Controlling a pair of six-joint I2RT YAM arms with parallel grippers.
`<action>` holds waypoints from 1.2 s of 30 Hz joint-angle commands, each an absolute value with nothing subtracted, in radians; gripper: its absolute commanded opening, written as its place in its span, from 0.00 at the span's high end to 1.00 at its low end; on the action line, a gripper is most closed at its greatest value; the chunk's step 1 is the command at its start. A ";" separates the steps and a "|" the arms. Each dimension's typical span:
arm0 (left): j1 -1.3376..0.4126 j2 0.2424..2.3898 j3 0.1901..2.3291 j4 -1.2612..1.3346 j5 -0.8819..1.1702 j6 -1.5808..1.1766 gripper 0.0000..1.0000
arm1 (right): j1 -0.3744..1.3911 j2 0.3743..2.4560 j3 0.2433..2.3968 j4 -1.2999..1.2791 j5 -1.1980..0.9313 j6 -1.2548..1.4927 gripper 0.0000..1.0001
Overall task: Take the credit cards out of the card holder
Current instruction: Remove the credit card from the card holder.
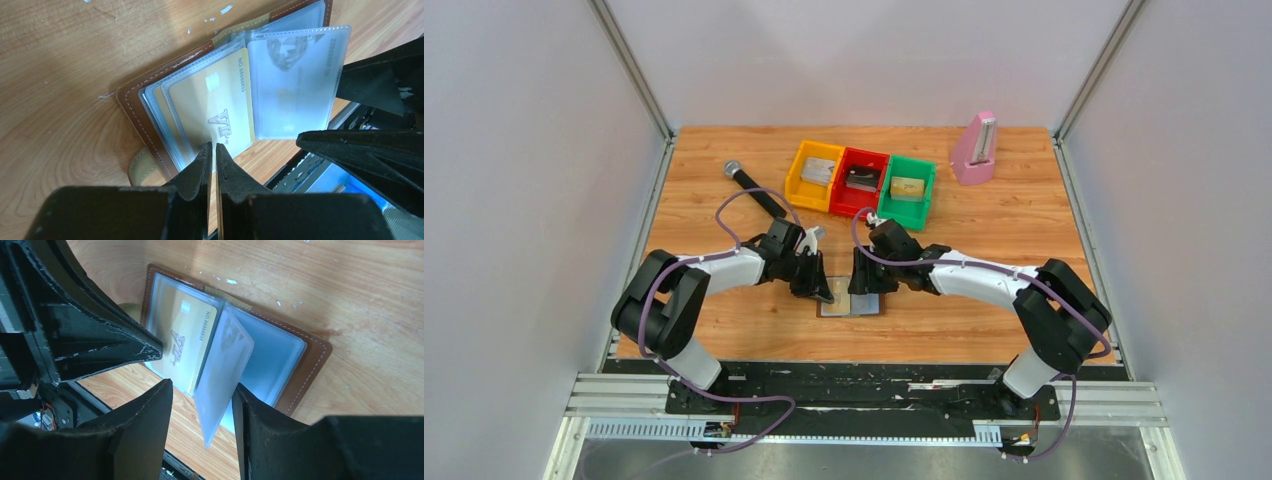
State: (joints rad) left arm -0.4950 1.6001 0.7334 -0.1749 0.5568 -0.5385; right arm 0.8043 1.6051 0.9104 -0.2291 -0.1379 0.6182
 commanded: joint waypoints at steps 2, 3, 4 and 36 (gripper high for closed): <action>-0.497 1.568 0.725 -0.157 0.561 -0.546 0.87 | 0.816 1.619 0.961 -0.215 -0.159 0.603 0.52; -0.497 1.569 0.725 -0.157 0.563 -0.548 0.87 | 0.817 1.620 0.963 -0.215 -0.160 0.604 0.52; -0.497 1.570 0.726 -0.156 0.565 -0.549 0.87 | 0.819 1.620 0.967 -0.214 -0.162 0.604 0.52; -0.429 1.368 0.736 -0.241 0.464 -0.625 0.82 | 0.832 1.653 0.954 -0.074 -0.319 0.624 0.47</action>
